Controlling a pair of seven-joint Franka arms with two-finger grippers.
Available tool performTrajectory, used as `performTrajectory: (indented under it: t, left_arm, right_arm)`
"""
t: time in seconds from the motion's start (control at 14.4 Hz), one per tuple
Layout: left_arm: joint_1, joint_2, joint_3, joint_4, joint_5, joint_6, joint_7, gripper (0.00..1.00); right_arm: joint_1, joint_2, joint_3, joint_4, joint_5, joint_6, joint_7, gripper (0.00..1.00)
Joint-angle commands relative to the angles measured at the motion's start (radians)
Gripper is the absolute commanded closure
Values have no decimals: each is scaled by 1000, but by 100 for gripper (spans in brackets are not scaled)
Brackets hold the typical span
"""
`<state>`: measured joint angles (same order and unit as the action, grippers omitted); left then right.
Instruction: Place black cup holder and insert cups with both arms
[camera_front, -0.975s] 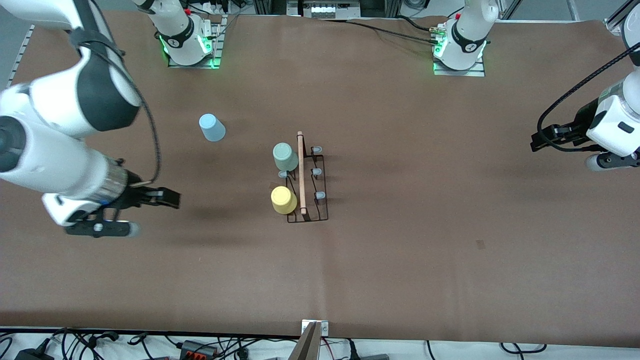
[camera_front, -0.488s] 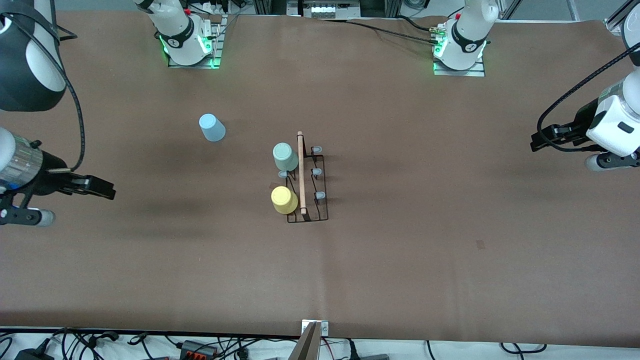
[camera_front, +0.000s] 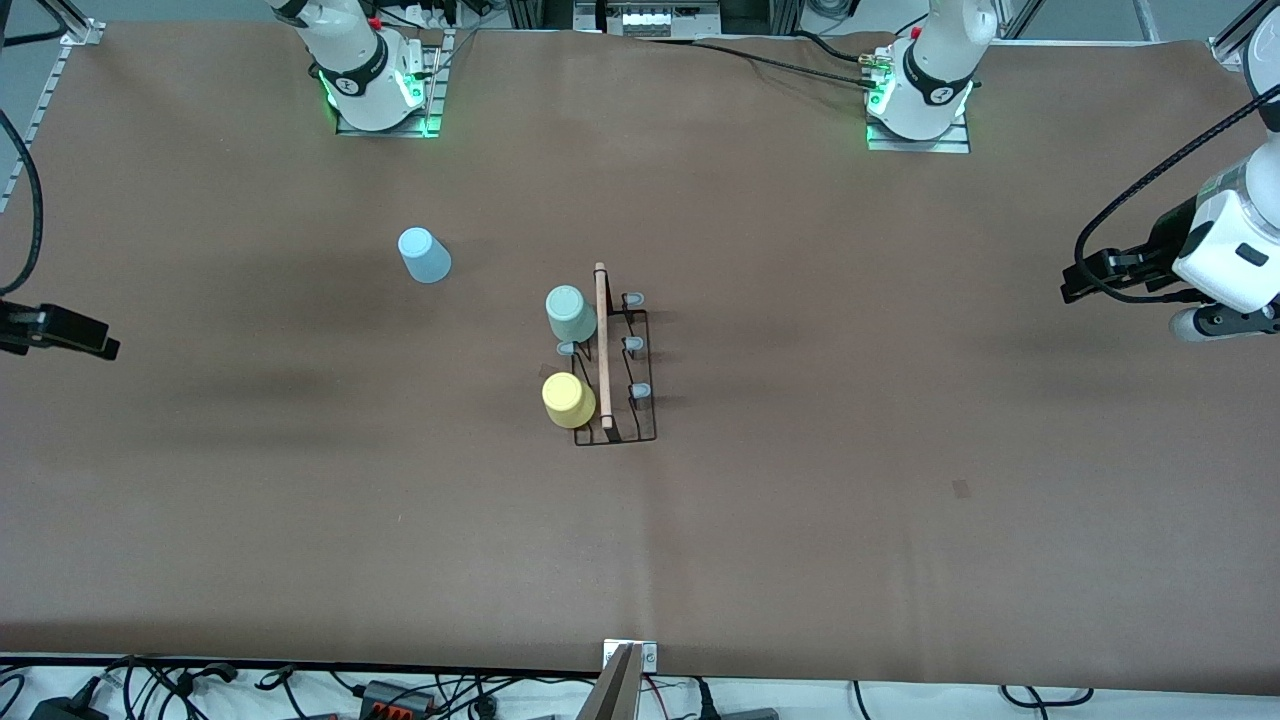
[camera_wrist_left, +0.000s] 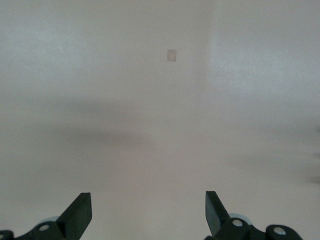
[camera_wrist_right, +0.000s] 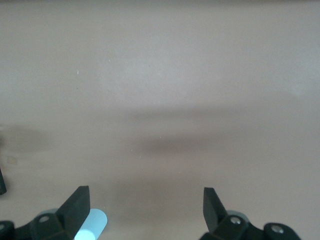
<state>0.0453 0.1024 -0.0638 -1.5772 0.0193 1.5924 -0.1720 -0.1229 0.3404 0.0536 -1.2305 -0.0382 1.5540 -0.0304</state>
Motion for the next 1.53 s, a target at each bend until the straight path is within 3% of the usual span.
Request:
performTrajectory:
  t: [0.0, 0.56, 1.46]
  left_arm:
    - [2, -24, 1, -26, -16, 15, 14, 0]
    - [2, -24, 1, -29, -16, 15, 16, 0]
    - [4, -26, -1, -26, -16, 12, 16, 0]
  right_arm:
    - [22, -107, -17, -156, 1, 46, -6, 0]
    - [19, -326, -17, -478, 0, 152, -6, 0]
    - [20, -316, -11, -455, 4, 153, -13, 0]
